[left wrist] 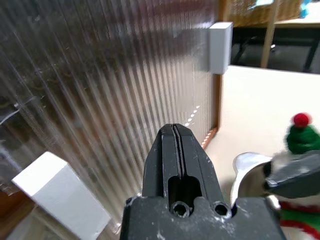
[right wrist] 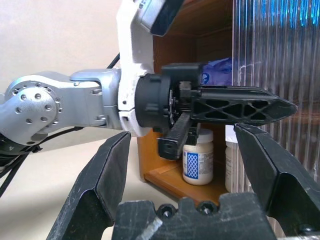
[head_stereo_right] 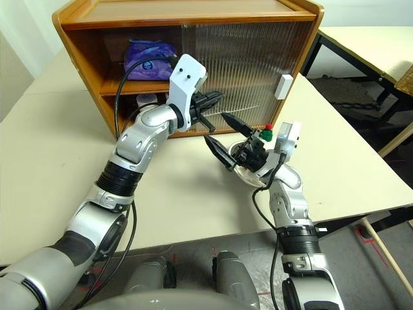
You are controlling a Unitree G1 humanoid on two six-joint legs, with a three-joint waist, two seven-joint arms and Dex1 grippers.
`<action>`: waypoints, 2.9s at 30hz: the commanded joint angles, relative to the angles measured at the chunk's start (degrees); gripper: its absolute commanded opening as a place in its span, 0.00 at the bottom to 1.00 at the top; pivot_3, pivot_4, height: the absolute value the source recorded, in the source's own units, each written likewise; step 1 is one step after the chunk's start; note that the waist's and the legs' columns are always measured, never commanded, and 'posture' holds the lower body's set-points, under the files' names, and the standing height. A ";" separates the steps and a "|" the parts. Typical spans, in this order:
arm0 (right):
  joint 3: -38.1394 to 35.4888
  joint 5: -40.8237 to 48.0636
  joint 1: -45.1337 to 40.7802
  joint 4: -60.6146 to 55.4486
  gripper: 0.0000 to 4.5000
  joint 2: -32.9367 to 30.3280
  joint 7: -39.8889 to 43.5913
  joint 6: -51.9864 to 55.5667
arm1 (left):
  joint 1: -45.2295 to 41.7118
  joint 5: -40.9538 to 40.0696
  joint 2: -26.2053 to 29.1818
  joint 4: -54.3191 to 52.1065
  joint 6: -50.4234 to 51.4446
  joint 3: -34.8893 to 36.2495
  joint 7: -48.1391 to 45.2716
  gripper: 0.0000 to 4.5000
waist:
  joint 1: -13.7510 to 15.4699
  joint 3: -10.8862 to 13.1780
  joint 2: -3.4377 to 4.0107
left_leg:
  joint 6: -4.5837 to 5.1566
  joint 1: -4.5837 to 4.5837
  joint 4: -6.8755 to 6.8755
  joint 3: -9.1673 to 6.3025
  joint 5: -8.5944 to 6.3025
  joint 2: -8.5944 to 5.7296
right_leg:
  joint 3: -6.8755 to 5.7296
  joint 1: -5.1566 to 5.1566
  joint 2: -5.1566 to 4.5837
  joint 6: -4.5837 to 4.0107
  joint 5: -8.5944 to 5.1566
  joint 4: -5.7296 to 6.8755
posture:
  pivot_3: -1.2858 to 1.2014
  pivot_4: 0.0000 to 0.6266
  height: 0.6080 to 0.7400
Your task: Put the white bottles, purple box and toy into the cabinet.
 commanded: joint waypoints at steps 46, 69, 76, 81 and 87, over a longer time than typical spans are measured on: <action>0.90 0.06 1.27 -2.95 1.00 -1.51 1.49 0.89 | 6.56 11.00 10.89 -6.85 7.68 2.75 9.67 0.01 | -1.47 0.00 0.00 | -0.11 0.16 0.00 0.05 -0.05 0.01 | 0.25 0.01 0.15 -0.08 0.11 0.40 | 0.55 0.00 1.00; 0.66 -3.66 -1.16 2.07 1.00 -1.89 0.52 -1.99 | 13.62 10.18 17.96 -15.29 12.42 8.83 10.00 0.01 | -1.07 0.01 0.01 | -0.23 0.23 0.00 0.01 -0.12 0.04 | 0.13 0.00 0.08 -0.14 0.13 0.42 | 0.57 0.00 1.00; 0.75 -3.25 -1.46 2.66 1.00 -1.93 1.26 -1.90 | 14.45 9.98 20.10 -15.70 12.75 10.68 10.03 0.01 | -1.08 0.01 0.00 | -0.23 0.23 0.00 0.02 -0.12 0.03 | 0.08 0.00 0.02 -0.17 0.17 0.43 | 0.57 0.00 1.00; 0.67 -2.92 -1.98 3.18 1.00 -2.02 2.10 -1.63 | 15.15 9.95 21.06 -16.16 13.26 12.29 10.46 0.01 | -1.06 0.03 -0.01 | -0.24 0.22 0.00 0.01 -0.12 0.04 | 0.07 0.00 0.03 -0.24 0.22 0.51 | 0.58 0.00 1.00; 0.65 -2.65 -2.27 3.57 1.00 -2.07 2.96 -1.24 | 16.81 9.96 22.15 -17.53 14.11 13.91 10.45 0.01 | -0.74 0.04 -0.02 | -0.23 0.25 0.00 -0.04 -0.12 0.05 | -0.02 -0.02 0.00 -0.25 0.22 0.59 | 0.58 0.00 1.00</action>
